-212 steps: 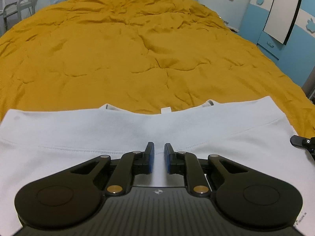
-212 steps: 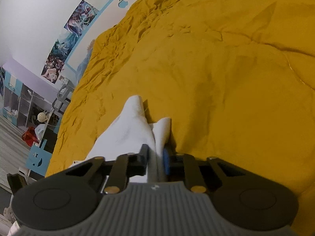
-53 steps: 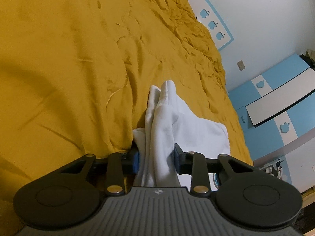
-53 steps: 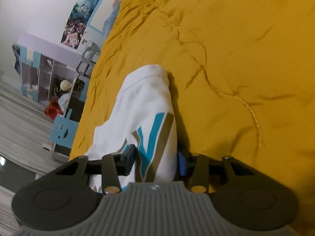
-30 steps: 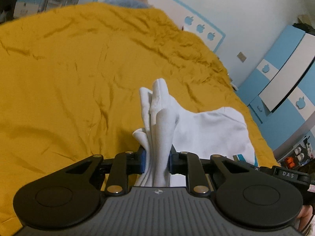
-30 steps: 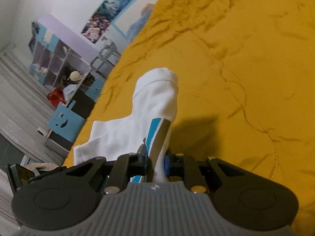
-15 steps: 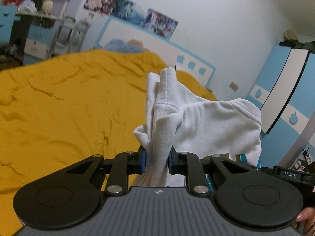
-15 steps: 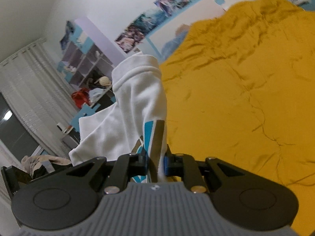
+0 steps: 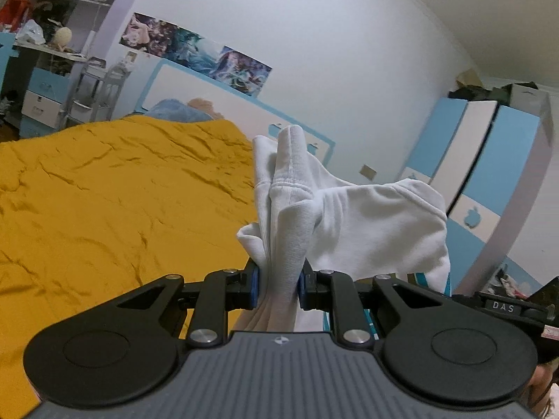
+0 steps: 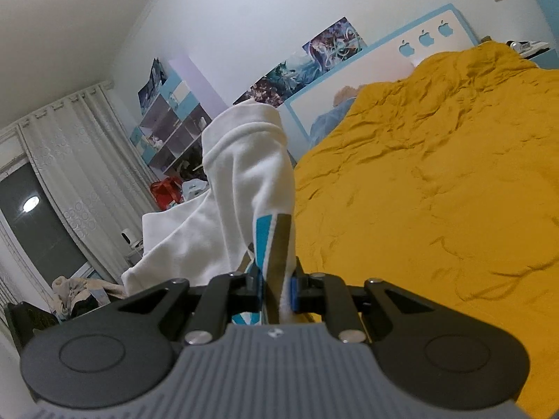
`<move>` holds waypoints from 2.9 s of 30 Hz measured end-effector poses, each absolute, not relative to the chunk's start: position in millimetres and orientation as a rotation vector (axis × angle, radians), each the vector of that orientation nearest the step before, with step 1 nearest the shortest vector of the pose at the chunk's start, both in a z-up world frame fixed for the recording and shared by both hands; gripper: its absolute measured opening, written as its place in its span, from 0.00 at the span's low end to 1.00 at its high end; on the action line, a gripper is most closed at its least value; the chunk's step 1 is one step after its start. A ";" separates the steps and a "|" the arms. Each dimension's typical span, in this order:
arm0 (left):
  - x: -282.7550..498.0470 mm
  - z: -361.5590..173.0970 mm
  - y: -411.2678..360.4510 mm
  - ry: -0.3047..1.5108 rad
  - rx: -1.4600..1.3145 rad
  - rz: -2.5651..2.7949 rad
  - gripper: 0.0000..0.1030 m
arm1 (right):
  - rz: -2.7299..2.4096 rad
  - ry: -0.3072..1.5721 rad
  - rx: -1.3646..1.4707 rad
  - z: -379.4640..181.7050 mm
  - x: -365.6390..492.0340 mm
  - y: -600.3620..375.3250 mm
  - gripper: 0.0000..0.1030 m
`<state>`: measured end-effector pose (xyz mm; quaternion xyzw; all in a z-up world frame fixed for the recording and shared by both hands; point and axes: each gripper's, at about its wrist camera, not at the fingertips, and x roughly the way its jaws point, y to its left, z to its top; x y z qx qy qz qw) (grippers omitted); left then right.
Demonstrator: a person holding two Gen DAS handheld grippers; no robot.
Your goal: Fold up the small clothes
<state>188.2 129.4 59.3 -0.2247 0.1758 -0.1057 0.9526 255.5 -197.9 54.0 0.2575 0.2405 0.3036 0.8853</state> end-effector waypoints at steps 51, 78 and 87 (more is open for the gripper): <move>290.0 -114.6 150.8 0.904 -0.447 -0.173 0.40 | 0.322 1.047 0.638 -139.1 348.9 -239.2 0.13; 346.8 -126.7 114.7 0.921 -0.242 -0.114 0.17 | 0.262 0.952 0.119 -134.8 427.5 -184.5 0.00; 306.0 -71.4 103.4 0.904 -0.089 -0.151 0.17 | 0.380 0.929 0.064 -85.4 379.2 -185.6 0.03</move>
